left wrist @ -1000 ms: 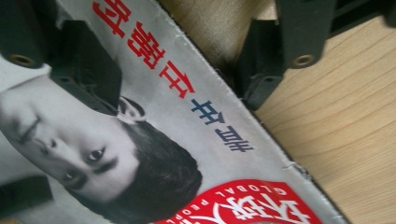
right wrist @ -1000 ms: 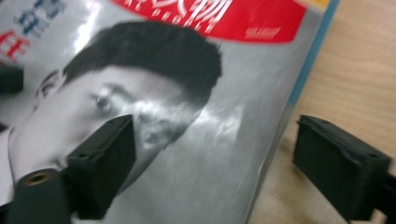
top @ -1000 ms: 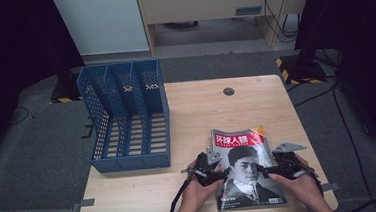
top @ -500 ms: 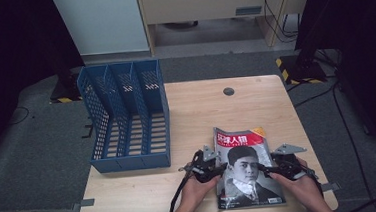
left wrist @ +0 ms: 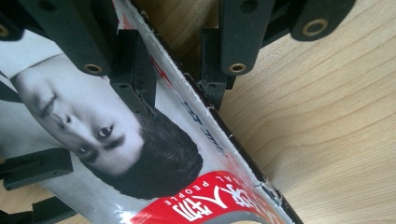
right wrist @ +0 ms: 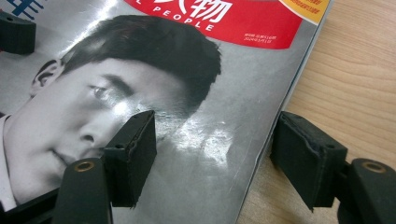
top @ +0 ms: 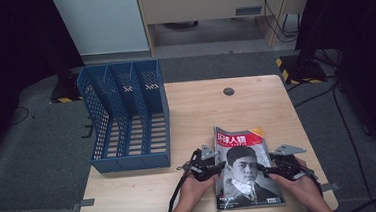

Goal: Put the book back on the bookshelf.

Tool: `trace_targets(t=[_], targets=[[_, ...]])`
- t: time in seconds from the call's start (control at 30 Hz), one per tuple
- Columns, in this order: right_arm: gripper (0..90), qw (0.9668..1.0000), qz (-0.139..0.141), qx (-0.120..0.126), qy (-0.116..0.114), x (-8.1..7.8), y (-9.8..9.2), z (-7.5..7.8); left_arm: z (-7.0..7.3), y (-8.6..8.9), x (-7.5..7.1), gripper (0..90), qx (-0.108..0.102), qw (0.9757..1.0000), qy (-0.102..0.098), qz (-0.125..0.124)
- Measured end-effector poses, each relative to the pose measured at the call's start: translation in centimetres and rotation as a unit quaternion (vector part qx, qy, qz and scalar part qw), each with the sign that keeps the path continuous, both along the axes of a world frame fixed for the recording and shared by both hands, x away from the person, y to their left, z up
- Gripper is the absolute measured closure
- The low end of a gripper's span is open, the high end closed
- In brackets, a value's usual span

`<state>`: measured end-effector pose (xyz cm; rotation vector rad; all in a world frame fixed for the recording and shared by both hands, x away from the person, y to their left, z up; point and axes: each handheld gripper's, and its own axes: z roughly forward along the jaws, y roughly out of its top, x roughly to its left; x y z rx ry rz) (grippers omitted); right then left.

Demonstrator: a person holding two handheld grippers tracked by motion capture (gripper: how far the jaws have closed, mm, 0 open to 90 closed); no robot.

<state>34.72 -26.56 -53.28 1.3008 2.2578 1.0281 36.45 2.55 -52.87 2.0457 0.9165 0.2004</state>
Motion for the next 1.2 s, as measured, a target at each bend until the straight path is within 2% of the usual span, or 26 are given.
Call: trace_targets(t=[0.13,0.2,0.33,0.47,0.63,0.73,1.03,1.2], targets=[[31.8,1.0,0.005,0.003,-0.001,0.1,0.3,0.0,-0.2,0.5,-0.1,66.8,-0.008,1.0,-0.001,0.005],[32.2,1.0,0.008,0.003,0.0,0.2,0.4,0.0,-0.3,0.7,-0.1,67.1,-0.016,0.9998,0.006,0.012],[33.0,0.9999,0.01,0.001,0.003,0.4,0.5,0.1,-0.2,0.7,-0.2,68.3,-0.016,0.9998,0.002,0.015],[33.5,1.0,0.008,0.001,0.005,0.4,0.6,0.1,-0.2,0.6,-0.5,68.7,-0.007,0.9998,-0.009,0.014],[35.5,1.0,0.007,0.002,0.003,0.5,0.7,0.1,0.0,0.9,-0.3,68.1,-0.017,0.9997,0.001,0.019],[35.6,0.9999,0.01,0.004,0.001,0.6,0.9,0.0,0.0,1.1,-0.2,67.1,-0.024,0.9994,-0.001,0.025],[35.5,0.9999,0.013,0.008,-0.004,0.7,1.1,-0.1,0.3,1.2,0.0,69.4,-0.014,0.9997,-0.007,0.017],[35.4,0.9998,0.011,0.012,-0.007,1.0,1.5,-0.2,0.5,1.5,0.3,70.0,-0.02,0.9997,-0.007,0.016]])
